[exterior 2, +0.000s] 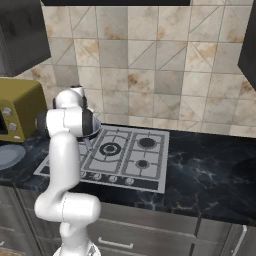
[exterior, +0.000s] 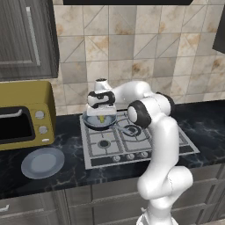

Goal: Pick up the butter stick and place it in the pan. Then turn on the burner for the pan.

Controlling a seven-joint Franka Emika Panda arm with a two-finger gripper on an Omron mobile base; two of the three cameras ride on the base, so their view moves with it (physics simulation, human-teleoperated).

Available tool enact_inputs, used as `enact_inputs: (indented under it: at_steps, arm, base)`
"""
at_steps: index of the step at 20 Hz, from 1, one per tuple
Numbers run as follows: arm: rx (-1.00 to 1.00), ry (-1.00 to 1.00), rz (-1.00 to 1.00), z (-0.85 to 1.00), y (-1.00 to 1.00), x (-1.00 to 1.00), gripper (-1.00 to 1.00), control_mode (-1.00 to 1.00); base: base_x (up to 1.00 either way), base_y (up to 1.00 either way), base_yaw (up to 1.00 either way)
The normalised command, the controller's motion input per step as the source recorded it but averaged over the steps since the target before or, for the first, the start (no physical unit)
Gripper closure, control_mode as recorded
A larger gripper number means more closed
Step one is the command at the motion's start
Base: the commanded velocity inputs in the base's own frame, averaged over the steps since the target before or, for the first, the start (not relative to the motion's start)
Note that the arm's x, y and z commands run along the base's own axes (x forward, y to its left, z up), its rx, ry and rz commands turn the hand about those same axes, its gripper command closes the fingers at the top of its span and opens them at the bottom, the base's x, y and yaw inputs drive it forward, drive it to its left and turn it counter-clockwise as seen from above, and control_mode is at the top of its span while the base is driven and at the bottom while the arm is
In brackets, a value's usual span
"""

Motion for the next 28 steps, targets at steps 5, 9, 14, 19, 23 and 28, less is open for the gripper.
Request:
enact_inputs:
  at_steps: [5, 9, 14, 19, 23, 28]
  arm:
    - [0.0, 0.0, 0.0, -0.19, 0.06, 0.29, 1.0, -1.0]
    - [0.0, 0.0, 0.0, -0.18, 0.04, 0.26, 1.0, -1.0]
    - [0.0, 0.0, 0.0, -0.04, 0.0, 0.06, -1.0, -1.0]
    - [0.0, 0.0, 0.0, 0.0, 0.0, 0.0, -1.0, -1.0]
    - [0.0, 0.0, 0.0, 0.0, 0.0, 0.0, -1.0, -1.0]
    - [0.0, 0.03, 0.0, 0.17, -0.13, 0.0, -1.0, -1.0]
  base:
    - [0.0, 0.0, 0.0]
    - [0.0, 0.0, 0.0]
    - [0.0, 0.0, 0.0]
    - [0.0, 0.0, 0.0]
    - [0.0, 0.0, 0.0]
    - [0.0, 0.0, 0.0]
